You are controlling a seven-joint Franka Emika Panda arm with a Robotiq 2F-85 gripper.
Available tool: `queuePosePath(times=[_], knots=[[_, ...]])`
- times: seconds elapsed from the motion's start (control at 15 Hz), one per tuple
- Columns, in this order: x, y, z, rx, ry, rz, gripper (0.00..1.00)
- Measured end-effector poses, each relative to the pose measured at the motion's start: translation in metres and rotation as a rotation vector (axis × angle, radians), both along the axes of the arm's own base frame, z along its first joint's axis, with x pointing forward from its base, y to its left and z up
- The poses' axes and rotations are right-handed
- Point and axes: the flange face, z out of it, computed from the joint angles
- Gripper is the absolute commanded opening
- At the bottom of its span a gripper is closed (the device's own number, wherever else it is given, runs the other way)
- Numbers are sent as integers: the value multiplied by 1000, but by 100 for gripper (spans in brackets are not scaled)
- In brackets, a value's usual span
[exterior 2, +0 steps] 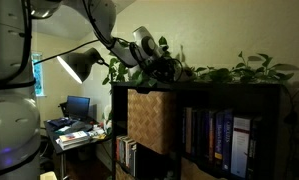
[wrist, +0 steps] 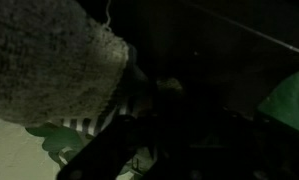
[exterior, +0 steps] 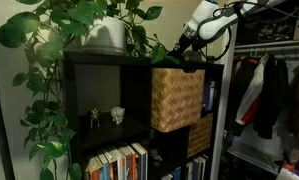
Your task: Pull out the topmost basket, pick up the socks from the top of the shelf and place them in the basket, push the basket backwards
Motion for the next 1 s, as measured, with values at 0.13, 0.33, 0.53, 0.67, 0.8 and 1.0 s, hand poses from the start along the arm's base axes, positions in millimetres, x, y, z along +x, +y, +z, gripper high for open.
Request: queuePosePath(times=[0.13, 0.33, 0.53, 0.67, 0.8, 1.0], knots=[[0, 0, 0, 0, 0, 0, 8], [-1, 0, 1, -5, -3, 1, 9], [-4, -1, 4, -8, -4, 0, 9], [-9, -1, 6, -11, 1, -4, 8], [-17, -2, 8, -18, 17, -15, 9], [-35, -4, 17, -33, 41, -37, 9]])
